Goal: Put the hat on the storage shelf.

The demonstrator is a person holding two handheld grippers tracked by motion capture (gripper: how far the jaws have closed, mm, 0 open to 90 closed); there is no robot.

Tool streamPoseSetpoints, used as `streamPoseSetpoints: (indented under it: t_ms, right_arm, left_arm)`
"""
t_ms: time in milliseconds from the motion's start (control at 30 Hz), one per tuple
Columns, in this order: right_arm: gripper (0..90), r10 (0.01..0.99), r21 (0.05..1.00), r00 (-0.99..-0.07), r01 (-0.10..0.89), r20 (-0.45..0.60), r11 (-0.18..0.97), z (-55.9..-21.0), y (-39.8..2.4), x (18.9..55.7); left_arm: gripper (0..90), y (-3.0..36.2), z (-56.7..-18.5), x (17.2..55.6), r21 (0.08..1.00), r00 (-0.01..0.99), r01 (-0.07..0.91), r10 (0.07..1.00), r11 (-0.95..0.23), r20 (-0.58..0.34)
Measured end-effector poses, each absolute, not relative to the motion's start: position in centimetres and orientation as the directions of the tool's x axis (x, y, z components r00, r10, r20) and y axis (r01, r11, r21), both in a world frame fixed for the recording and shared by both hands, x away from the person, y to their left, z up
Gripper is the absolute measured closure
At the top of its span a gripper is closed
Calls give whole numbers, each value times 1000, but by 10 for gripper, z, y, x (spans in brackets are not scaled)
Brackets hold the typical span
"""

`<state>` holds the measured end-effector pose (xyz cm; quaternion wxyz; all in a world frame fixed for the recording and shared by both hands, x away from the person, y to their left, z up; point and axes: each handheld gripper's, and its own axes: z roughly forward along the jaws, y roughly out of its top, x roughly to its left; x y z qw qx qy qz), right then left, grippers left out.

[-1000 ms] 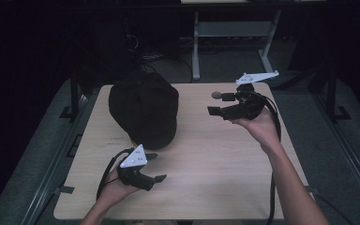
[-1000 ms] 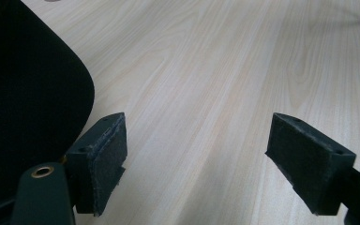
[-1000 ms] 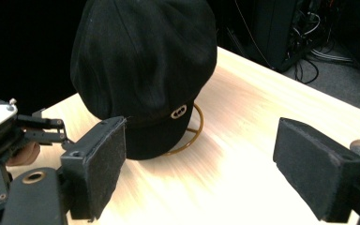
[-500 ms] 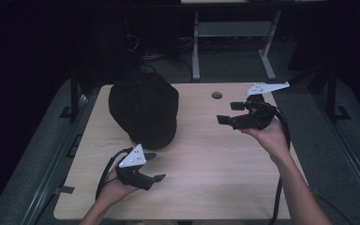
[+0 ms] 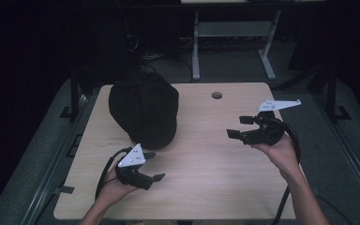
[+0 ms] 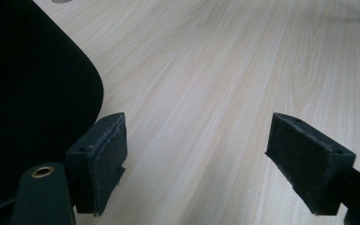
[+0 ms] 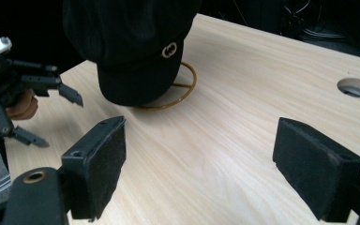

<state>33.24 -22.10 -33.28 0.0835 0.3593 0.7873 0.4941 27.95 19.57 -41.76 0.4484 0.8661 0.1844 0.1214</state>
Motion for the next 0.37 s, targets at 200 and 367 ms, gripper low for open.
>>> streamPoseSetpoints:
  t_ms: [200, 367]
  right_arm:
    - [173, 658, 832, -716, 497, 233, 246, -350, -233, 314]
    - [173, 670, 826, -703, 509, 239, 240, -368, -244, 299]
  left_arm:
    - [201, 196, -417, 279, 824, 901, 208, 430, -527, 47]
    - [202, 196, -415, 278, 825, 901, 212, 431, -524, 43]
